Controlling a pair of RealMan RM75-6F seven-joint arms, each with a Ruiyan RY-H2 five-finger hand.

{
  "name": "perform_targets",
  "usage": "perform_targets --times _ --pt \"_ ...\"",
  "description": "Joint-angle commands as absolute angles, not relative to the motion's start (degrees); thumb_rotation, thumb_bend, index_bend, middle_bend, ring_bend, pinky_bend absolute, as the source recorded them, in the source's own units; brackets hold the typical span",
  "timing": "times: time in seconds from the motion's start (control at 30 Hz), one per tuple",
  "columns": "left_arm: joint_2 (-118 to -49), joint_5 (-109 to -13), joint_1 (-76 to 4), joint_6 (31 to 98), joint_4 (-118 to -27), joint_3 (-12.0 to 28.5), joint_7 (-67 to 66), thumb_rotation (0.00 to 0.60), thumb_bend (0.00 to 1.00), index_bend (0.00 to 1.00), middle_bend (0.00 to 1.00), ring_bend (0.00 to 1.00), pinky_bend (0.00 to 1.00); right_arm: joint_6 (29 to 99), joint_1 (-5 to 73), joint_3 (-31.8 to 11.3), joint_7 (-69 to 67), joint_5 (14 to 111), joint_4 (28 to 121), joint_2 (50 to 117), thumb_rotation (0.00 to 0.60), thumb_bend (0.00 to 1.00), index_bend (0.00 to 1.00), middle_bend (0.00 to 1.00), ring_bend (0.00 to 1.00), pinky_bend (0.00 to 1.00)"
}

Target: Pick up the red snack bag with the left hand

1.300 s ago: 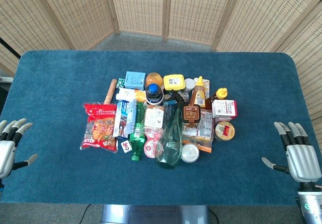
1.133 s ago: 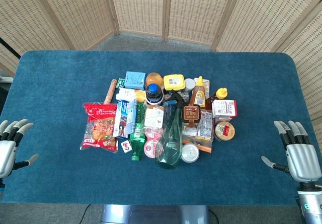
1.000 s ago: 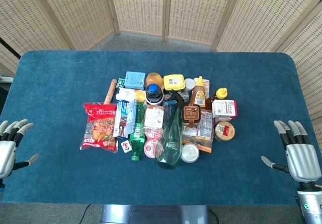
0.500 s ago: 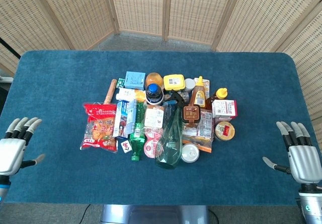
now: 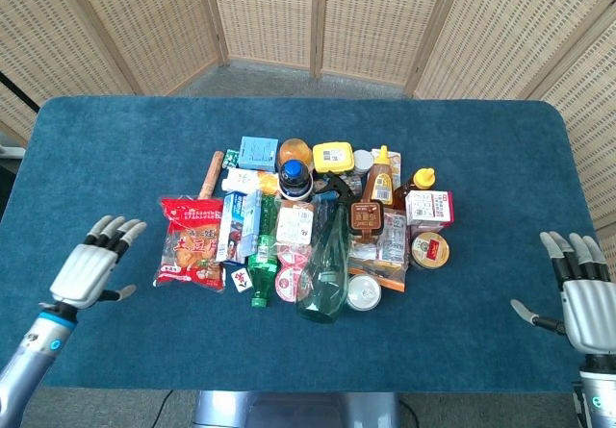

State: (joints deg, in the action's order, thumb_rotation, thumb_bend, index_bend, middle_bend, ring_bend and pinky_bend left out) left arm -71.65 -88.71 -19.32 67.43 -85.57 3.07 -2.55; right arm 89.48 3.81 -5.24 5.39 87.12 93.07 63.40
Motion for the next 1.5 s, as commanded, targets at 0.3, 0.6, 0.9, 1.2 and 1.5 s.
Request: perform_targets --times 0.3,0.6,0.9,1.2,1.5 --pt "-79.9 -88.9 -27.3 61.3 -78.0 4.9 -1.3 0.6 0.19 0.05 0.04 0.03 0.0 91.0 2.7 -5.5 6.3 86.8 94.2 62.8 0.455 0.0 0.0 0.11 0.06 0.08" --pt "-82.7 -85.8 -30.4 58.3 -76.2 6.0 -3.4 0.6 0.19 0.28 0.23 0.29 0.0 92.6 2.0 -5.8 5.7 87.1 93.9 62.8 0.46 0.0 0.0 0.12 0.08 0.08" --pt "-84.9 -84.7 -30.4 61.9 -74.4 6.8 -5.1 0.6 0.37 0.64 0.81 0.84 0.53 93.0 1.8 -6.2 5.1 87.3 94.1 62.4 0.454 0.0 0.0 0.13 0.09 0.08" --pt "-81.8 -84.3 -27.6 69.1 -77.8 8.1 0.6 0.6 0.38 0.64 0.87 0.91 0.61 92.5 2.0 -6.1 4.1 87.4 93.1 63.3 0.458 0.0 0.0 0.13 0.09 0.08" --pt "-75.7 -85.9 -24.9 78.6 -85.9 11.5 9.9 0.6 0.37 0.62 0.85 0.89 0.61 91.4 2.7 -6.0 2.9 87.6 91.6 64.6 0.454 0.0 0.0 0.13 0.09 0.08"
